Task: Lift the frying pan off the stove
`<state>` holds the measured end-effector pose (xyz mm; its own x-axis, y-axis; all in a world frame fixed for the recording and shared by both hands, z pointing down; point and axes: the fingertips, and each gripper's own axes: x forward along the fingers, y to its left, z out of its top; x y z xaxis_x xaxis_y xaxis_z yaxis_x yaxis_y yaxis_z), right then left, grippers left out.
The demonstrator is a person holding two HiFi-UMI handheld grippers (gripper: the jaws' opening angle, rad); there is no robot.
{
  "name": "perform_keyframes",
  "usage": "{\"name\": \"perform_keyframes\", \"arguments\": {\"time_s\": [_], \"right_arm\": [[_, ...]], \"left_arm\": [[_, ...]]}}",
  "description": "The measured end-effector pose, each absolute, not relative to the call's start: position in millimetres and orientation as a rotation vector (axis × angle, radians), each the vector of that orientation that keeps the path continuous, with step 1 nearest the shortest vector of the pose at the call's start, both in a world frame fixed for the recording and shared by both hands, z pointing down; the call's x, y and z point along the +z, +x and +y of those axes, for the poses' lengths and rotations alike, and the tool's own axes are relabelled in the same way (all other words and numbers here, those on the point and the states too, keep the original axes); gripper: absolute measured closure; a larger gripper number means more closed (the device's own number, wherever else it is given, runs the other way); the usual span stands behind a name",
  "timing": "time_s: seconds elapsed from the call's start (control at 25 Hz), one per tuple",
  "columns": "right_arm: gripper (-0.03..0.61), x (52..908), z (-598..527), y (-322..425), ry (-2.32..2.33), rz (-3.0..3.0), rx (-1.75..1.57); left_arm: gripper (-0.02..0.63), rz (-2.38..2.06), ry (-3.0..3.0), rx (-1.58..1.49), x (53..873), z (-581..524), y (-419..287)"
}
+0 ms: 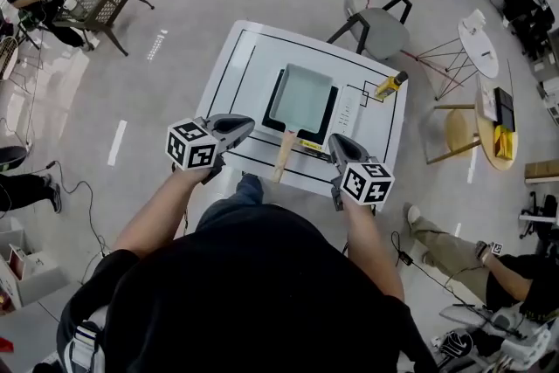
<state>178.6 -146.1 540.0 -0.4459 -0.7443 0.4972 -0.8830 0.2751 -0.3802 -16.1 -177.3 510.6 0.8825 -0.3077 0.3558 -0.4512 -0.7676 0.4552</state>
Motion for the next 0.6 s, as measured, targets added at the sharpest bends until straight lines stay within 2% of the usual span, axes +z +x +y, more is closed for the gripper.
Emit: {"name": "perform_keyframes", "arguments": {"time_s": [0.28, 0.4, 0.6], "right_arm": [[0.568, 553.6, -150.3, 173.0, 1.487, -2.314, 0.962], [0.534, 560.3, -150.9, 171.2, 1.47, -2.314, 0.991], [0.523, 571.4, -151.3, 168.7, 1.441, -2.307, 1.025]], "left_arm": [[0.6, -0.535, 2.459, 0.375, 530.6, -179.9, -14.3], [0.6, -0.531, 2.443, 0.376, 536.6, -182.2, -13.7], [0.598, -0.51, 2.418, 0.391, 545.8, -181.5, -10.2]]}}
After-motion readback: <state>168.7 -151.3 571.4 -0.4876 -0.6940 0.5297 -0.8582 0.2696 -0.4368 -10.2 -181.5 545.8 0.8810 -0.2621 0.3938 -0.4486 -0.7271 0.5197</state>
